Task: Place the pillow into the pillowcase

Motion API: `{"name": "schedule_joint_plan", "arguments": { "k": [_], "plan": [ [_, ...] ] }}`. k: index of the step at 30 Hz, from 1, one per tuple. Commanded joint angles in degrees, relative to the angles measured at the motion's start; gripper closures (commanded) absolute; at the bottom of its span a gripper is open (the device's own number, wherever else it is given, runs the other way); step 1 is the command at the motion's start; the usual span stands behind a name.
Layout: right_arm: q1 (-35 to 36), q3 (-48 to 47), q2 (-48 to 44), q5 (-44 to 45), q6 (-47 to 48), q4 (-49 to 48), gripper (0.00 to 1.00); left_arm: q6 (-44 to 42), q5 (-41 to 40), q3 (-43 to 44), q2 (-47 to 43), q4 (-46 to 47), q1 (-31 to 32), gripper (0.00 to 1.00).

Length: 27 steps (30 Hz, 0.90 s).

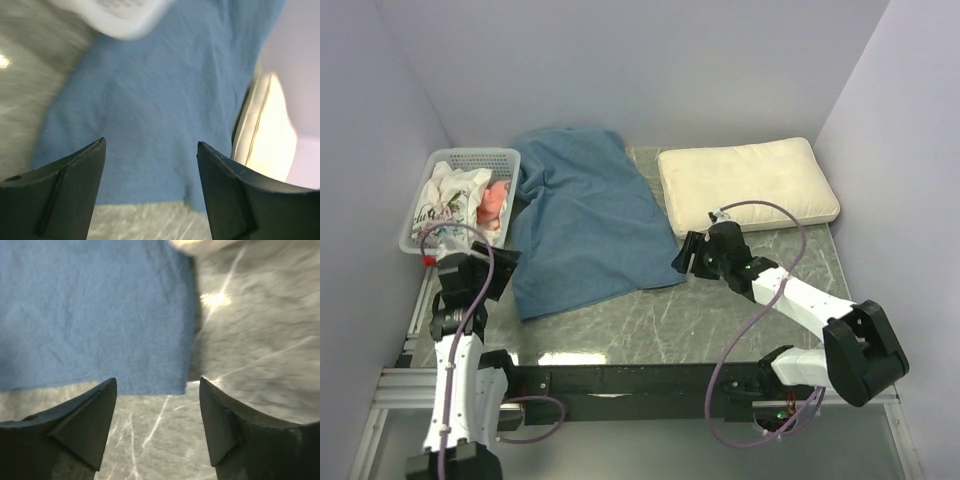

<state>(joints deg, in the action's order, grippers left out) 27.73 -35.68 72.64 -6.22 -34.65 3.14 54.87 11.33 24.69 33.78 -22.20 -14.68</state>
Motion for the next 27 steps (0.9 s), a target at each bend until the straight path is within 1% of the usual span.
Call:
{"name": "schedule_joint_plan", "arguments": {
  "k": [1, 2, 3, 4, 5, 6, 7, 8, 9, 10, 11, 12, 16, 17, 20, 23, 25, 26, 27],
  "plan": [
    [0.05, -4.74, -2.59, 8.84, 1.07, 3.18, 0.22, -4.08, -8.83, 5.98, 2.25, 1.36, 10.78, 0.20],
    [-0.04, -6.31, -2.59, 11.03, 1.43, 4.93, 0.16, -3.90, -10.87, 6.77, 3.04, 1.45, 16.73, 0.19],
    [-0.21, -10.16, -1.55, 14.10, 1.87, 6.17, 0.12, -3.72, -11.15, 8.43, 4.00, 1.54, 19.31, 0.18],
    [-0.82, -12.11, -0.84, 15.69, 3.09, 7.05, 0.06, -3.63, -13.42, 9.23, 6.62, 1.89, 21.60, 0.17],
    [-1.00, -14.13, 1.60, 17.45, 3.80, 7.67, 0.04, -3.72, -14.31, 10.46, 8.04, 3.02, 25.36, 0.16],
    [-1.18, -18.42, 3.45, 19.99, 4.67, 7.76, 0.01, -3.46, -14.32, 10.82, 9.45, 3.82, 26.79, 0.15],
    [-1.18, -21.24, 5.73, 20.89, 6.86, 9.42, 0.00, -3.37, -14.23, 11.17, 11.90, 4.70, 29.24, 0.14],
    [-1.27, -24.32, 11.24, 21.94, 7.58, 11.26, 0.00, -3.28, -13.36, 11.43, 12.97, 6.97, 30.31, 0.14],
    [-1.18, -30.61, 13.99, 23.69, 7.93, 13.28, 0.00, -2.84, -13.01, 11.78, 14.02, 7.95, 31.28, 0.13],
    [-1.53, -33.37, 16.72, 23.88, 7.94, 16.43, 0.00, -2.75, -12.83, 12.14, 16.03, 8.65, 33.29, 0.13],
    [-1.97, -35.31, 20.75, 23.97, 7.41, 17.51, 0.00, -2.67, -13.00, 13.10, 16.92, 9.44, 34.27, 0.13],
    [-2.41, -37.60, 22.09, 23.97, 6.54, 18.21, 0.00, -2.84, -13.09, 13.54, 18.59, 9.97, 35.23, 0.12],
    [-2.68, -38.58, 25.44, 26.95, 8.01, 15.07, 0.00, -3.37, -13.00, 15.39, 21.76, 11.29, 38.40, 0.12],
    [-2.68, -40.59, 28.05, 27.40, 8.72, 15.23, 0.00, -3.37, -12.83, 15.30, 22.20, 11.91, 38.76, 0.11],
    [-1.98, -46.47, 34.38, 28.72, 9.87, 20.32, 0.00, -2.84, -11.86, 15.13, 24.05, 14.02, 39.29, 0.12],
    [-1.45, -47.20, 37.82, 29.24, 10.66, 21.73, 0.04, -2.40, -11.86, 15.83, 26.16, 14.99, 39.64, 0.12],
    [-1.45, -46.50, 38.71, 28.99, 10.92, 21.74, 0.12, -2.40, -11.86, 16.88, 27.56, 15.43, 39.72, 0.13],
    [-1.45, -45.37, 38.80, 28.11, 11.01, 21.56, 0.21, -2.40, -11.86, 17.23, 28.09, 15.60, 39.73, 0.14],
    [-1.53, -44.83, 38.72, 28.10, 10.92, 21.39, 0.59, -2.31, -11.86, 17.58, 29.14, 15.78, 39.73, 0.16]
  ]
}}
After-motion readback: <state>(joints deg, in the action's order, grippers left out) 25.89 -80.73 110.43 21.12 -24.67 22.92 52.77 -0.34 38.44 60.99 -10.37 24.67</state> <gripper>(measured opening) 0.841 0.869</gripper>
